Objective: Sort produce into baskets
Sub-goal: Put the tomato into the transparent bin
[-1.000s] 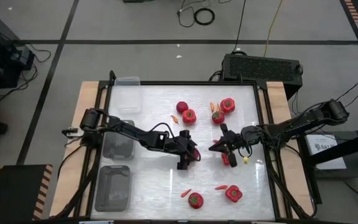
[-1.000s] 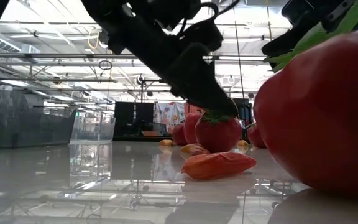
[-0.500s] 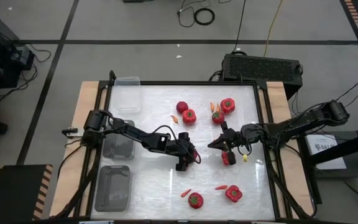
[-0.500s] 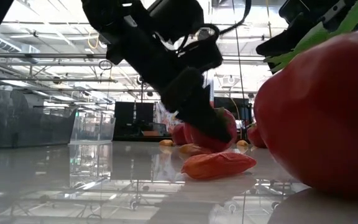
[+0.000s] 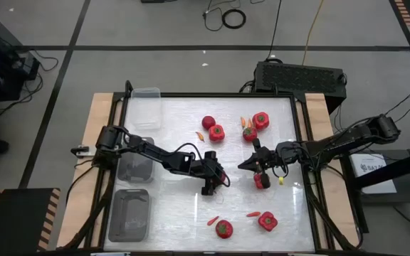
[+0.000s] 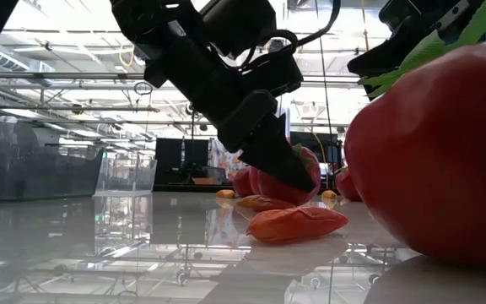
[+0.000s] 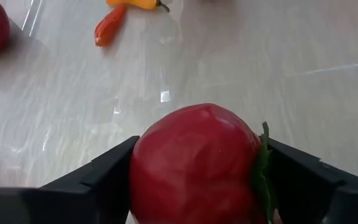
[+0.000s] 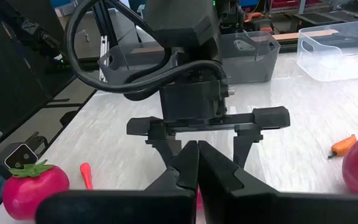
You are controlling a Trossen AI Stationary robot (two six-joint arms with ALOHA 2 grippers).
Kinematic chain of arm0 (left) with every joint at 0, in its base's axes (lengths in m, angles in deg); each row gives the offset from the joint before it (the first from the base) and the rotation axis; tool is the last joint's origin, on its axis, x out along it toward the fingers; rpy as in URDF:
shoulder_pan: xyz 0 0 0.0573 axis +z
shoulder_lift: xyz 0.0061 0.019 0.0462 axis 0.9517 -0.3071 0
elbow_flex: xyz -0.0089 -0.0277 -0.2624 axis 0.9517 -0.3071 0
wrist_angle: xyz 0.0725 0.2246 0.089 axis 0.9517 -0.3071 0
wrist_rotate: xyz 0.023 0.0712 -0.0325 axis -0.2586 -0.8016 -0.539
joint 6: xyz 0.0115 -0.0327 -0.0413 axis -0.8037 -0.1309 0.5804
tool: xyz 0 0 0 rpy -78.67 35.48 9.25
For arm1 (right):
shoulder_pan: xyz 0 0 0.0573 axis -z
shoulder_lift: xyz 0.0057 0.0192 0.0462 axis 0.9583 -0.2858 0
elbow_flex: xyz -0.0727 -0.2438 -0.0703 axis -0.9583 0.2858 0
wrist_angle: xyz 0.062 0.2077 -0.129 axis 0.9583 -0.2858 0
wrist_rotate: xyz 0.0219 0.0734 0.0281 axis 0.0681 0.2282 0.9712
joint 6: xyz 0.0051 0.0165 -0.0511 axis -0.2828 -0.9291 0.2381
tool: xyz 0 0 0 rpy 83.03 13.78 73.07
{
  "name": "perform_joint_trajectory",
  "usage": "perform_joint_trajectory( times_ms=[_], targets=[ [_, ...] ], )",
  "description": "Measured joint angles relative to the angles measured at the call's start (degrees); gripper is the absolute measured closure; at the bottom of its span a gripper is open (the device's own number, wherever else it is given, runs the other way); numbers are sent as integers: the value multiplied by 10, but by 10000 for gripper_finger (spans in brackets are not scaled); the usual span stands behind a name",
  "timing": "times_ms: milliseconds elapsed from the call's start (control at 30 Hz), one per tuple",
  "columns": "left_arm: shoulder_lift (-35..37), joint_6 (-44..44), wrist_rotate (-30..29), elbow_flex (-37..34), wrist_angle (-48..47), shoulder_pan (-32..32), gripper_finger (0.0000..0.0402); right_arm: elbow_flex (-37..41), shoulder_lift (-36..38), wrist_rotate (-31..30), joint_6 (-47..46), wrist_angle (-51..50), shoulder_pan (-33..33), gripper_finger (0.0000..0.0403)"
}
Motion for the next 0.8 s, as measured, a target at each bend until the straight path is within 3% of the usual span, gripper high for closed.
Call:
perform_joint_trajectory(
  times_ms=[100,267,533,800],
  targets=[
    [7,-13,-3,0,-9,0,104,0,0,0,0,0,0,403],
    [67,-54,-56,0,-63,0,100,0,0,0,0,0,0,403],
    [240,-97,-192,0,-270,15,99,0,0,0,0,-1,0,403],
    [362,-42,-202,0,-506,94,99,0,0,0,0,0,0,403]
  ],
)
